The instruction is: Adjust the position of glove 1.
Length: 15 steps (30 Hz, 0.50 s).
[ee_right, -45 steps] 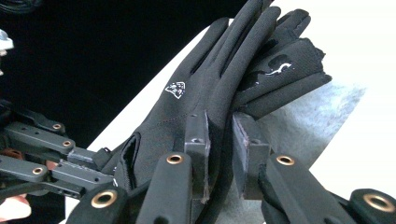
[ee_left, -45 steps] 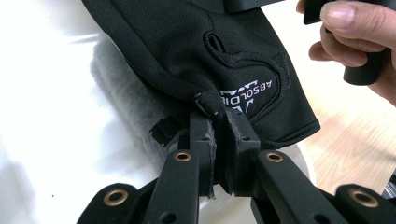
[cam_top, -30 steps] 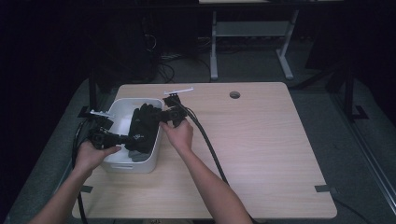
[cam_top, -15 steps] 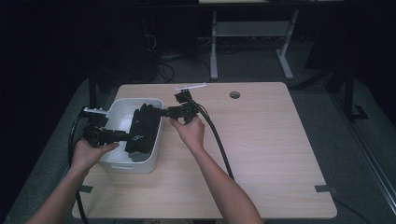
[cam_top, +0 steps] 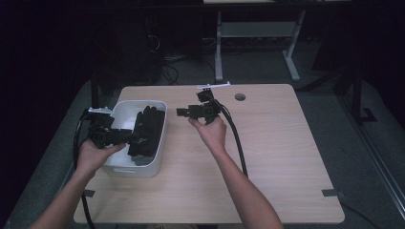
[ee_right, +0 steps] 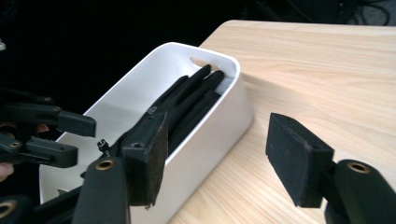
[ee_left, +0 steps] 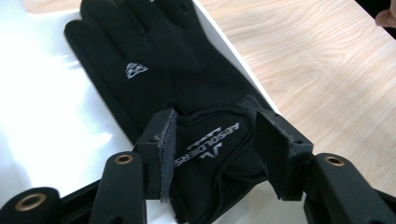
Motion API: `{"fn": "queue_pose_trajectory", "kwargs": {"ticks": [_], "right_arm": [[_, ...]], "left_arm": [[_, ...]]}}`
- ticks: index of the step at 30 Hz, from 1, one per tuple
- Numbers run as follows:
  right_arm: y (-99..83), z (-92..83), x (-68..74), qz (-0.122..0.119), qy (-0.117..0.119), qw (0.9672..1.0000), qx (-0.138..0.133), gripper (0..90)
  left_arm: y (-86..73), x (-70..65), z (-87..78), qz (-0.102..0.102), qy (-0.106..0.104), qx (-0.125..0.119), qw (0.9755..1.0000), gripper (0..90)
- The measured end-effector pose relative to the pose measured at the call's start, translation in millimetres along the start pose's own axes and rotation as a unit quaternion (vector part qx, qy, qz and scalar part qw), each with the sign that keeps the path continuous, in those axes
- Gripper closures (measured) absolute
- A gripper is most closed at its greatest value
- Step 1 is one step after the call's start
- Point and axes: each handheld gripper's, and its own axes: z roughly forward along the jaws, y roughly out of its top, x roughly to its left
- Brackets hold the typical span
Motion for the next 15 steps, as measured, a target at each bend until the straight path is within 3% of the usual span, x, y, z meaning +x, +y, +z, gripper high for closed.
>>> {"fn": "queue_pose_trajectory", "kwargs": {"ticks": [5, 15], "right_arm": [[-1.8, -14.6, -9.9, 0.015, -0.008, 0.9998, -0.004, 34.8], [-3.7, -35.1, -20.9, 0.015, -0.026, 0.9995, 0.001, 31.6]], "left_arm": [[1.5, -8.1, 3.2, 0.009, -0.004, -0.001, 0.9999, 45.9], [9.5, -21.0, 3.9, 0.016, -0.013, -0.016, 0.9997, 41.9]]}}
